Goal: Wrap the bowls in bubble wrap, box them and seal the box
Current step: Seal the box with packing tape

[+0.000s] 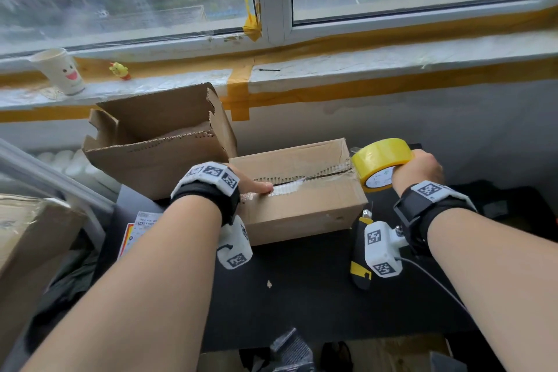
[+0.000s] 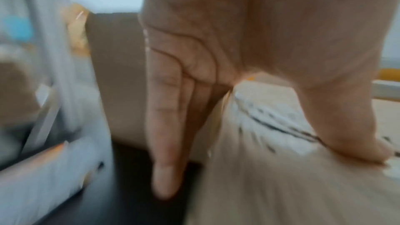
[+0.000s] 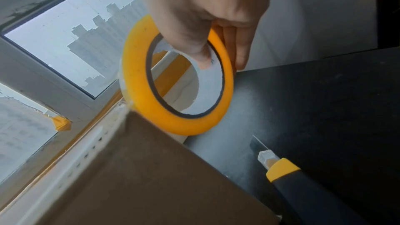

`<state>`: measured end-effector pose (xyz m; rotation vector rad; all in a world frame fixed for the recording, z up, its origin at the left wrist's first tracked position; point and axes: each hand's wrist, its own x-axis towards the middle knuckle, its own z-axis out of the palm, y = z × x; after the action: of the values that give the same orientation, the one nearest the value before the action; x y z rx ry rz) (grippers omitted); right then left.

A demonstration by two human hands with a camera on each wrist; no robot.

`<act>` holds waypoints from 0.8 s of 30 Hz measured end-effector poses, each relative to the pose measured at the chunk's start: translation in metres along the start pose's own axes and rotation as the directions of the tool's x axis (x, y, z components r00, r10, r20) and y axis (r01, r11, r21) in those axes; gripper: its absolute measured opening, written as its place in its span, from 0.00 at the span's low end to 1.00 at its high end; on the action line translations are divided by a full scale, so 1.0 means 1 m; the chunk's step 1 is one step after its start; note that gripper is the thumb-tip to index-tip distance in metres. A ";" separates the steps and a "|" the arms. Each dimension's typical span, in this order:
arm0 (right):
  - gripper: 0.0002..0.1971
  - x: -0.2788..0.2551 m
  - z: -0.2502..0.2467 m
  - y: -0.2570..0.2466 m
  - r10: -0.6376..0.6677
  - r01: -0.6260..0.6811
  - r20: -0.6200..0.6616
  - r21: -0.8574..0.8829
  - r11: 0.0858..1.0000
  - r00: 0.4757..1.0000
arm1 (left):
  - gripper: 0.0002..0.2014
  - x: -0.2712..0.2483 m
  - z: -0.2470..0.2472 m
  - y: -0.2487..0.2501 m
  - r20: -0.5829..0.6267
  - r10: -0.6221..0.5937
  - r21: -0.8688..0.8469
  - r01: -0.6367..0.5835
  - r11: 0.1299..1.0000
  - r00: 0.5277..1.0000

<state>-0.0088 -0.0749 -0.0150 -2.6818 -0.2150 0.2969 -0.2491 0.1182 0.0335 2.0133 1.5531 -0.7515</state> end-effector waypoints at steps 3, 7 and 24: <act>0.14 -0.001 -0.002 0.002 0.007 -0.007 0.007 0.000 1.000 1.000 | 0.44 -0.002 -0.010 0.014 -0.153 0.090 0.268 -0.046 0.962 0.984; 0.11 -0.001 -0.002 0.005 -0.003 0.004 0.022 -0.020 1.000 1.000 | 0.23 -0.017 -0.017 0.056 -0.193 0.251 0.359 -0.170 0.918 0.949; 0.09 0.005 0.002 0.014 -0.041 0.041 0.088 0.005 0.999 0.995 | 0.34 -0.011 0.015 0.133 -0.241 0.543 0.275 -0.480 0.833 0.804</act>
<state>-0.0035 -0.0857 -0.0238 -2.6601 -0.2956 0.4032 -0.1246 0.0689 0.0360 2.6492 1.0034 -0.3926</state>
